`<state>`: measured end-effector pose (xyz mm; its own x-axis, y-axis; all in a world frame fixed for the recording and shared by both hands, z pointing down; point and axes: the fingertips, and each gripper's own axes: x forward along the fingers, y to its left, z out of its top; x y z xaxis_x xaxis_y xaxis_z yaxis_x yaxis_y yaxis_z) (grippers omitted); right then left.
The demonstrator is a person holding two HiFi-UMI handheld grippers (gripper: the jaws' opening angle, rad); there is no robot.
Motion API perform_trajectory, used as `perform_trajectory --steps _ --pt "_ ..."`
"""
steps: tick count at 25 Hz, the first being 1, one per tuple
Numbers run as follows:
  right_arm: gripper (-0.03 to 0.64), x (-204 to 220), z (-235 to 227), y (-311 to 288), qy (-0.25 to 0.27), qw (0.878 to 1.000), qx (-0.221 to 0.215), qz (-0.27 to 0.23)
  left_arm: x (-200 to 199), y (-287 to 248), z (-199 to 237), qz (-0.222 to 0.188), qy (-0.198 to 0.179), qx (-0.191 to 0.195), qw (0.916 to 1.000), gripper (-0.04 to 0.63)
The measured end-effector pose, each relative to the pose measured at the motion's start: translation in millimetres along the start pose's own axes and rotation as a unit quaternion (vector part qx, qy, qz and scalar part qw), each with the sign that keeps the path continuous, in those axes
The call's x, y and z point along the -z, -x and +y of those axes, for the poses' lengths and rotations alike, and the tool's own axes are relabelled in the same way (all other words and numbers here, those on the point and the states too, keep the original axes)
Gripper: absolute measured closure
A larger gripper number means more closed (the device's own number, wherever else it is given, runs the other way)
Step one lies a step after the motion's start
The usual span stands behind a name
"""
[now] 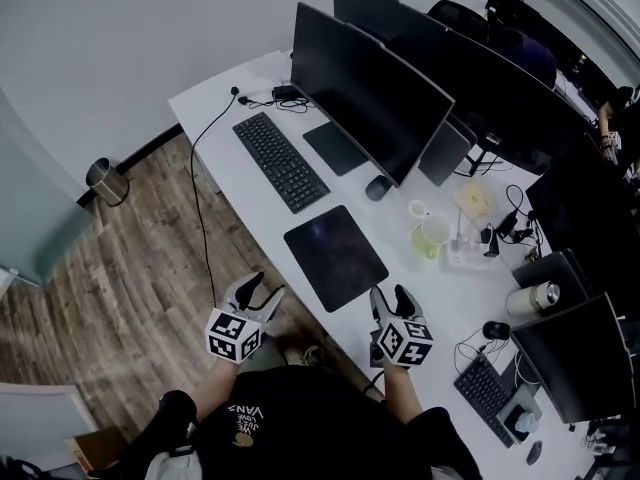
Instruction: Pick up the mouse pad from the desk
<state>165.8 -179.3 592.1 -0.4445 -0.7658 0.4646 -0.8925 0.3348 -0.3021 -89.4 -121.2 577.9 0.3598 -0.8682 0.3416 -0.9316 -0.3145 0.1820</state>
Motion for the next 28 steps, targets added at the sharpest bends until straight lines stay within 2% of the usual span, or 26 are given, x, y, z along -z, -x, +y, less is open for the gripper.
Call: perform_trajectory --steps 6,12,20,28 --pt "0.374 3 -4 -9 -0.005 1.0 0.005 0.007 -2 -10 12 0.006 -0.002 -0.008 1.0 0.399" --pt "0.374 0 -18 -24 -0.017 0.999 0.038 0.007 -7 -43 21 0.019 -0.007 0.022 0.9996 0.399" --pt "0.374 20 -43 -49 -0.04 0.993 0.104 0.047 3 -99 39 0.077 -0.023 0.072 0.9941 0.399" --pt "0.373 35 -60 -84 -0.047 0.985 0.142 0.084 21 -134 73 0.14 -0.023 0.09 0.9858 0.397"
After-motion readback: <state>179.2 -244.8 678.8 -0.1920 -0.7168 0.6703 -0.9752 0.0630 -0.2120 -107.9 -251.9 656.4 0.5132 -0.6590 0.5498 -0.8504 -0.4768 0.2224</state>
